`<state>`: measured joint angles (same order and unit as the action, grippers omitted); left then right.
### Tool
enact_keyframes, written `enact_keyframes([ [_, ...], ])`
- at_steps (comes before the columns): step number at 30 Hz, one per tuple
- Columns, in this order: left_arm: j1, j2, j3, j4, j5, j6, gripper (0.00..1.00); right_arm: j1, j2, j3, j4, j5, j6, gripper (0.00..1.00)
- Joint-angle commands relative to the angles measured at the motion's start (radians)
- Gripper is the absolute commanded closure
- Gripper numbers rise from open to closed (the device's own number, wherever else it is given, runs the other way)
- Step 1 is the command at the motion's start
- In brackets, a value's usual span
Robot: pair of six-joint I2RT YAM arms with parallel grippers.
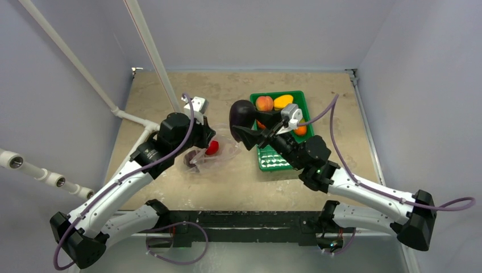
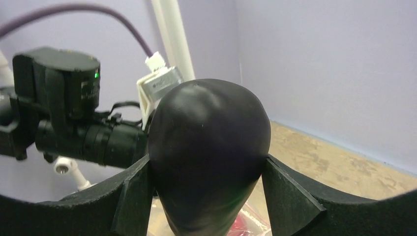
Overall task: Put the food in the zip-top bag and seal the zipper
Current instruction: Place the fake vegetable in the zipper food storage bag.
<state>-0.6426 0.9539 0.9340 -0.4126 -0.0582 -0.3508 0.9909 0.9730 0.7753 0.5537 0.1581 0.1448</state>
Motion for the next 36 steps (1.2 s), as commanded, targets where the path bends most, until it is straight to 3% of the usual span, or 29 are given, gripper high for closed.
enact_keyframes([
  [1, 0.001, -0.034, -0.012, 0.033, 0.044, 0.022, 1.00, 0.027, 0.035, -0.058, 0.261, -0.061, -0.080, 1.00],
  [20, 0.001, -0.109, -0.028, 0.089, 0.138, 0.027, 1.00, 0.057, 0.159, -0.336, 0.620, -0.209, -0.284, 1.00],
  [24, 0.000, -0.126, -0.033, 0.105, 0.159, 0.026, 1.00, 0.069, 0.166, -0.346, 0.589, -0.229, -0.306, 1.00],
  [31, 0.001, -0.148, -0.041, 0.123, 0.188, 0.029, 1.00, 0.085, 0.221, -0.245, 0.351, -0.278, -0.320, 1.00],
  [36, 0.000, -0.149, -0.042, 0.129, 0.202, 0.031, 1.00, 0.091, 0.253, -0.182, 0.248, -0.241, -0.301, 0.82],
])
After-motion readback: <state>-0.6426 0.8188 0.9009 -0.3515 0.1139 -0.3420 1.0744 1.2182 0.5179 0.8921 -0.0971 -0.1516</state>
